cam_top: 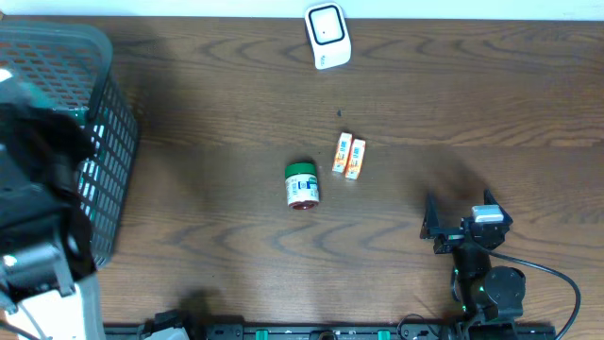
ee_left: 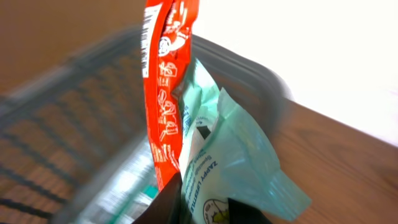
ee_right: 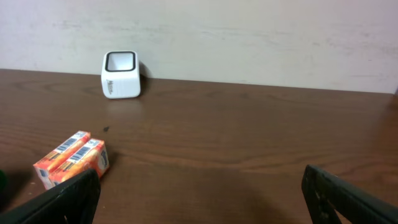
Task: Scan the item barcode
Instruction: 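Lift the red strip and wipes pack out and drop them on the table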
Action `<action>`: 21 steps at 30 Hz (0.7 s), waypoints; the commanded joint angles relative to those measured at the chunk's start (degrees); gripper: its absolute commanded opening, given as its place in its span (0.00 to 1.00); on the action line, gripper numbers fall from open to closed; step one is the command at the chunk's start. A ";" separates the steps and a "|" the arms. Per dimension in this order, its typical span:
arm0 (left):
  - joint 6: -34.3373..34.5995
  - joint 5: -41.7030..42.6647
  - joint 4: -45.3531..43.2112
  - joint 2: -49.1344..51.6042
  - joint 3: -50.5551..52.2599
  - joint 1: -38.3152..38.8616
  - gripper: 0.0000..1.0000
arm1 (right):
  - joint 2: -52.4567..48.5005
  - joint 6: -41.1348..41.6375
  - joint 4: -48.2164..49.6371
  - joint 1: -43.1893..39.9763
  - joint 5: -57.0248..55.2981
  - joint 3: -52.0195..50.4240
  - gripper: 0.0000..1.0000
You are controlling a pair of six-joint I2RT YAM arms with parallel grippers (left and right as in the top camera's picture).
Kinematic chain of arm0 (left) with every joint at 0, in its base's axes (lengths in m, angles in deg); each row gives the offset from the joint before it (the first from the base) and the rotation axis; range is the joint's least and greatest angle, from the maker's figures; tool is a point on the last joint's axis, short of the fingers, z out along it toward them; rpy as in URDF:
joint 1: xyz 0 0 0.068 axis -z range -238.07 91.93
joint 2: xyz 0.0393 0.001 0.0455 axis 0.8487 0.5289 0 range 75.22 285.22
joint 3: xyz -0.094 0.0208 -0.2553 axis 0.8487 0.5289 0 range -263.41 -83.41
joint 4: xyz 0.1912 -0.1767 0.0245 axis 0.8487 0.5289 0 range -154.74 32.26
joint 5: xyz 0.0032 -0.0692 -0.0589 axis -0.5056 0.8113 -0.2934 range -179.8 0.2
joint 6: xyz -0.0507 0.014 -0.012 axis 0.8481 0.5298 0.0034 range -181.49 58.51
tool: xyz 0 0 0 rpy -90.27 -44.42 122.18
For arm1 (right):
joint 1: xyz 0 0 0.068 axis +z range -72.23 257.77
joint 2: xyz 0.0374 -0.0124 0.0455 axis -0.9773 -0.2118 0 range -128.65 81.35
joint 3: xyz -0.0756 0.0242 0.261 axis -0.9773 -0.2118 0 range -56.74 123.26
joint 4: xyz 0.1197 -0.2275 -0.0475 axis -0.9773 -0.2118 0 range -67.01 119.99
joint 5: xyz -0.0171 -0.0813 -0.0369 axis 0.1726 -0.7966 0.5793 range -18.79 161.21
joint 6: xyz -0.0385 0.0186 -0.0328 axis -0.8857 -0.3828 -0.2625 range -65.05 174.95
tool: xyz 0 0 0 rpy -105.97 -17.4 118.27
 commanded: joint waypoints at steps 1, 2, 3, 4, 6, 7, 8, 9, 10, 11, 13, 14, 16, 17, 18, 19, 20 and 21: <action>7.61 -0.39 3.89 -1.07 -0.83 10.84 0.19 | 0.15 -0.68 -0.17 0.42 0.04 -0.04 0.99; 8.76 -0.42 5.16 -0.81 -0.72 13.88 0.19 | 0.15 -0.68 -0.20 0.42 0.04 -0.04 0.99; 9.73 -0.44 6.23 -0.28 -0.42 16.92 0.18 | 0.15 -0.68 -0.20 0.42 0.04 -0.04 0.99; 10.14 -0.50 6.99 0.31 -0.02 19.34 0.19 | 0.15 -0.68 -0.20 0.42 0.04 -0.04 0.99; 11.45 -0.63 8.35 2.25 1.31 24.17 0.19 | 0.15 -0.68 -0.20 0.42 0.04 -0.04 0.99; 12.41 -0.63 8.94 3.69 2.10 26.34 0.19 | 0.15 -0.68 -0.20 0.42 0.04 -0.04 0.99; 13.14 -0.61 9.44 5.25 2.75 28.02 0.19 | 0.15 -0.68 -0.20 0.42 0.04 -0.04 0.99; 14.03 -0.59 9.97 7.21 3.48 29.77 0.19 | 0.15 -0.68 -0.20 0.42 0.04 -0.04 0.99; 14.78 -0.59 10.43 8.98 4.07 31.10 0.19 | 0.15 -0.68 -0.20 0.42 0.04 -0.04 0.99; 15.23 -0.59 10.73 11.02 4.66 32.44 0.19 | 0.15 -0.68 -0.17 0.42 0.04 -0.04 0.99; 15.52 -0.57 10.88 15.96 5.92 35.04 0.19 | 0.15 -0.68 -0.20 0.42 0.04 -0.04 0.99; 15.96 -0.57 10.88 18.29 6.23 36.00 0.19 | 0.15 -0.68 -0.17 0.42 0.04 -0.04 0.99; 16.39 -0.55 10.82 23.37 6.27 37.66 0.19 | 0.15 -0.68 -0.17 0.42 0.04 -0.04 0.99; 16.87 -0.55 10.58 25.92 6.27 38.34 0.19 | 0.15 -0.68 -0.20 0.42 0.04 -0.04 0.99; 17.68 -0.52 10.29 28.30 6.27 38.84 0.18 | 0.15 -0.68 -0.17 0.42 0.04 -0.04 0.99; 18.32 -0.44 10.03 30.21 6.27 39.12 0.20 | 0.15 -0.68 -0.17 0.42 0.04 -0.04 0.99; 18.60 0.04 9.73 32.41 6.27 39.45 0.20 | 0.15 -0.68 -0.20 0.42 0.04 -0.04 0.99; 18.62 0.81 9.51 34.53 6.27 39.56 0.21 | 0.15 -0.68 -0.20 0.42 0.04 -0.04 0.99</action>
